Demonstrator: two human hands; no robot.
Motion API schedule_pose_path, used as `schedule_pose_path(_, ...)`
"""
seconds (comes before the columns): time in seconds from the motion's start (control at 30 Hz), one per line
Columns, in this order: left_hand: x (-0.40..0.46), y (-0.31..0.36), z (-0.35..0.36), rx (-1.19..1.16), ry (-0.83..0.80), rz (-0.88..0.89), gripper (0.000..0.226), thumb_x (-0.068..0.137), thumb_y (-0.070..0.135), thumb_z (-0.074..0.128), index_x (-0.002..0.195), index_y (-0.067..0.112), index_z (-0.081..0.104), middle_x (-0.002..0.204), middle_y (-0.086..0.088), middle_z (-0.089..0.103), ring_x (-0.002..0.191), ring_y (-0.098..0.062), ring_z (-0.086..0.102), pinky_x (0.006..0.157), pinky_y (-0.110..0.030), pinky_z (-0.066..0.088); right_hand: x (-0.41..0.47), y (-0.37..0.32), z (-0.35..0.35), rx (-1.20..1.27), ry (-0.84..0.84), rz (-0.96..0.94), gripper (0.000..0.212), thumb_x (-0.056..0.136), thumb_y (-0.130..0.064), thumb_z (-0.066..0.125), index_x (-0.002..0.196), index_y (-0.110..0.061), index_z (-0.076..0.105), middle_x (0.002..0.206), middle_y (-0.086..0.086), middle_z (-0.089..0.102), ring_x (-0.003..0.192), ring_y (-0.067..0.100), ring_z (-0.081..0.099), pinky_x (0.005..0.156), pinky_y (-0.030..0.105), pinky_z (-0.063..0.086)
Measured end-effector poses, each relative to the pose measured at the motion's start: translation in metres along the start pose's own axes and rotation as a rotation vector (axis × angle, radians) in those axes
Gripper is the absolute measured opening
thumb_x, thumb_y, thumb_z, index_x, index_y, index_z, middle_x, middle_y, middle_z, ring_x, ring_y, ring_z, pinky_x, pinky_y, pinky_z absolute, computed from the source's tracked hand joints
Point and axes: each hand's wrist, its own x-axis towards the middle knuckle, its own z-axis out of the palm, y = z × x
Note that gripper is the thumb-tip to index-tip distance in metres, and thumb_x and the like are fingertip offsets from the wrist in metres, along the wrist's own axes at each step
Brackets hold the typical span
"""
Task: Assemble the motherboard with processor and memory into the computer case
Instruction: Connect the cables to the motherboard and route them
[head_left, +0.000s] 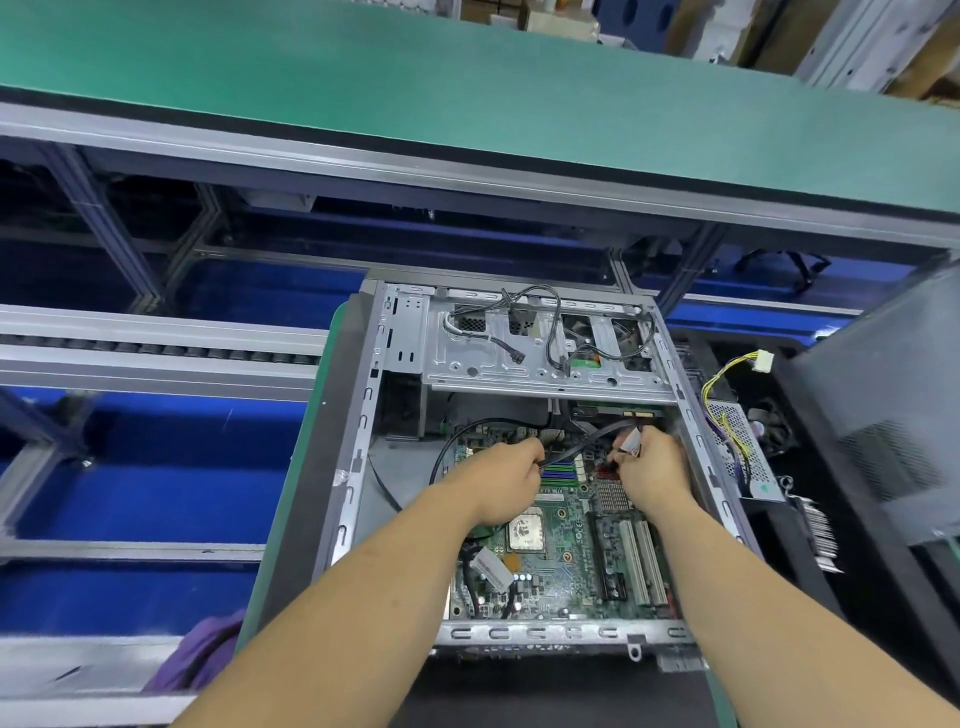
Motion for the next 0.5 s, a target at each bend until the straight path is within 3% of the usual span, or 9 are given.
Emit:
schedule_pose_path(0.27,-0.0030,0.0033,-0.0040,0.014,0.000,0.002,0.020,0.104,0.027,0.031,0.110,0.017,0.047,0.084,-0.008,0.060,0.065,-0.022,0.050,0.056,-0.034,0.035,-0.0026,-0.0030,-0.0016,0.033,-0.005,-0.004,0.025,0.096,0.005,0.057,0.081,-0.015,0.056,0.092,0.015,0.069,0.088,0.033,0.063,0.075,0.041,0.053)
schedule_pose_path(0.5,-0.0036,0.0043,-0.0052,0.024,-0.002,0.009,0.013,0.103,0.026,0.031,0.099,0.022,0.042,0.080,-0.007,0.057,0.064,-0.022,0.048,0.055,-0.033,0.034,-0.0053,-0.0035,-0.0026,0.015,-0.004,-0.030,0.025,0.097,0.001,0.060,0.081,-0.016,0.054,0.085,0.010,0.064,0.075,0.025,0.056,0.055,0.028,0.039)
